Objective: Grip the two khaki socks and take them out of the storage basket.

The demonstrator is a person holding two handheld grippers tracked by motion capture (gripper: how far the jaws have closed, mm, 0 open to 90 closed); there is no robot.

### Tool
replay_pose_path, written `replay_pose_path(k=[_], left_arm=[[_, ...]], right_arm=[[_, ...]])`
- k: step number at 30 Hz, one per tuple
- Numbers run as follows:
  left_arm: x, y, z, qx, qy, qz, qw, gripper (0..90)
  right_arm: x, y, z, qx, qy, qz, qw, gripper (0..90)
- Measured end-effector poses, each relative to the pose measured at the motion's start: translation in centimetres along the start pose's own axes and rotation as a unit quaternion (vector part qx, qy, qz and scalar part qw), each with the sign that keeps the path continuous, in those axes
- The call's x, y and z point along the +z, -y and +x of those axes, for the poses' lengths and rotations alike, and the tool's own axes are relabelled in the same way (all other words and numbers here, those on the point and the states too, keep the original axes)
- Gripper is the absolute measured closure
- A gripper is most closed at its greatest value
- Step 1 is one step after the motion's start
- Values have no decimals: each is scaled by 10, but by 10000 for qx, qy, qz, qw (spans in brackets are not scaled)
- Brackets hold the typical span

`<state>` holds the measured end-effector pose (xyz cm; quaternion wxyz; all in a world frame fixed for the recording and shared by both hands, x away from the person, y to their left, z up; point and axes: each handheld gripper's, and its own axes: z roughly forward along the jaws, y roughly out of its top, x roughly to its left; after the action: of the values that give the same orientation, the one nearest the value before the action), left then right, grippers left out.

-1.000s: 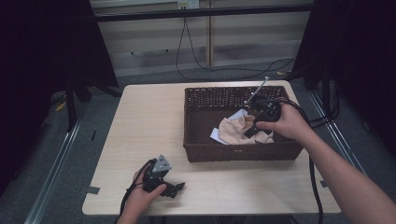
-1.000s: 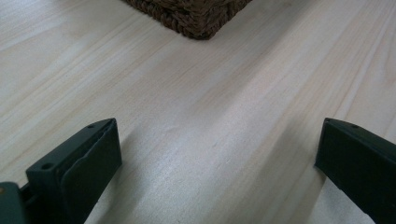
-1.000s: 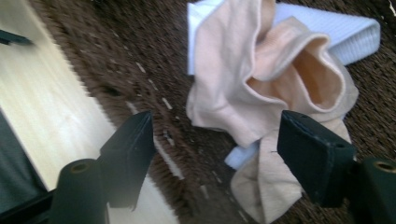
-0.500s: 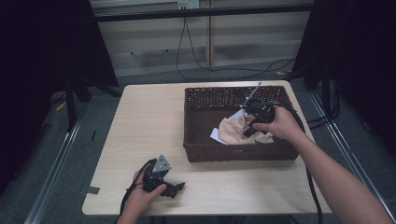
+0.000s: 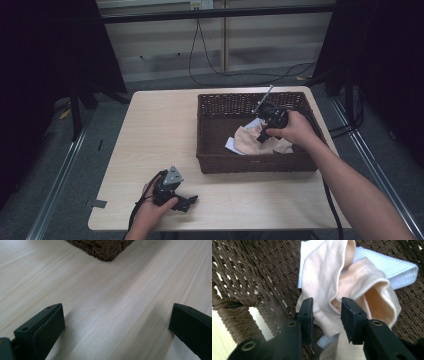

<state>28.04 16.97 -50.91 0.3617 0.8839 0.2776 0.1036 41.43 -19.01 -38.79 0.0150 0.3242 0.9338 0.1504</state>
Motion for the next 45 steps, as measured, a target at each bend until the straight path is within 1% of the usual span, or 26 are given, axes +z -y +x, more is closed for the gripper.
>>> replay_pose_path(k=[4, 7, 8, 9, 10, 13, 14, 17, 19, 20, 21, 25, 29, 31, 32, 33, 35, 36, 37, 38, 39, 40, 41, 42, 43, 45], left_arm=[[0, 0, 0, -3, 5, 0, 10000, 0], [0, 0, 0, -1, 1, -1, 10000, 0], [0, 0, 0, -2, 0, -1, 10000, 0], [0, 0, 0, -4, 7, 2, 10000, 0], [0, 0, 0, -3, 6, 3, 10000, 0], [0, 0, 0, 2, 8, -6, 10000, 0], [0, 0, 0, -3, 4, -2, 10000, 0], [0, 0, 0, 6, 2, -8, 10000, 0], [0, 0, 0, 2, 6, -4, 10000, 0], [0, 0, 0, -1, 8, -8, 10000, 0], [0, 0, 0, 2, 5, 21, 10000, 0], [0, 0, 0, 1, 10, 18, 10000, 0], [0, 0, 0, -2, 12, 19, 10000, 0], [0, 0, 0, 0, 11, 23, 10000, 0], [0, 0, 0, 1, 12, 22, 10000, 0], [0, 0, 0, -2, 13, 20, 10000, 0], [0, 0, 0, -1, 10, 17, 10000, 0], [0, 0, 0, -2, 10, 18, 10000, 0], [0, 0, 0, 1, 8, 17, 10000, 0], [0, 0, 0, -1, 11, 18, 10000, 0], [0, 0, 0, 1, 7, 16, 10000, 0], [0, 0, 0, 2, 7, 18, 10000, 0], [0, 0, 0, 3, 8, 17, 10000, 0], [0, 0, 0, 0, 9, 16, 10000, 0], [0, 0, 0, 2, 9, 18, 10000, 0], [0, 0, 0, 1, 14, 21, 10000, 0]], right_arm=[[8, -3, -2, -52, 19, 93, 9999, 668], [13, -3, -2, -94, 120, 224, 9996, 696], [15, -3, -2, -92, 79, 213, 9997, 742], [16, -3, -2, -138, 95, 222, 9996, 829], [17, -3, -2, -144, 48, 282, 9995, 884], [17, -3, 0, -142, 10, 416, 9990, 900], [16, -2, 1, -202, -44, 450, 9988, 900], [8, -2, 3, -217, -45, 417, 9989, 900], [-2, -2, 3, -194, -80, 330, 9992, 900], [-8, -2, 3, -189, 2, 352, 9992, 900], [-12, -2, 4, -187, 11, 342, 9992, 900], [-32, -3, 5, -178, -53, 147, 9997, 900], [-50, -6, 7, -209, -54, 103, 9997, 900], [-56, -7, 8, -175, -114, 69, 9998, 900], [-58, -8, 8, -207, -105, 54, 9997, 900], [-61, -8, 9, -170, -77, 114, 9998, 900], [-62, -8, 8, -222, -90, 111, 9997, 900], [-61, -8, 9, -183, -111, 77, 9997, 900], [-59, -8, 8, -193, -95, 27, 9998, 900], [-57, -7, 9, -188, -134, 9, 9997, 897], [-51, -6, 9, -201, -214, 9, 9996, 827], [-46, -6, 9, -137, -195, -2, 9997, 771], [-42, -5, 9, -181, -170, -22, 9997, 741], [-36, -4, 8, -164, -221, 45, 9996, 741], [-32, -4, 8, -152, -257, 54, 9995, 738], [-24, -4, 7, -163, -251, 108, 9995, 731]])
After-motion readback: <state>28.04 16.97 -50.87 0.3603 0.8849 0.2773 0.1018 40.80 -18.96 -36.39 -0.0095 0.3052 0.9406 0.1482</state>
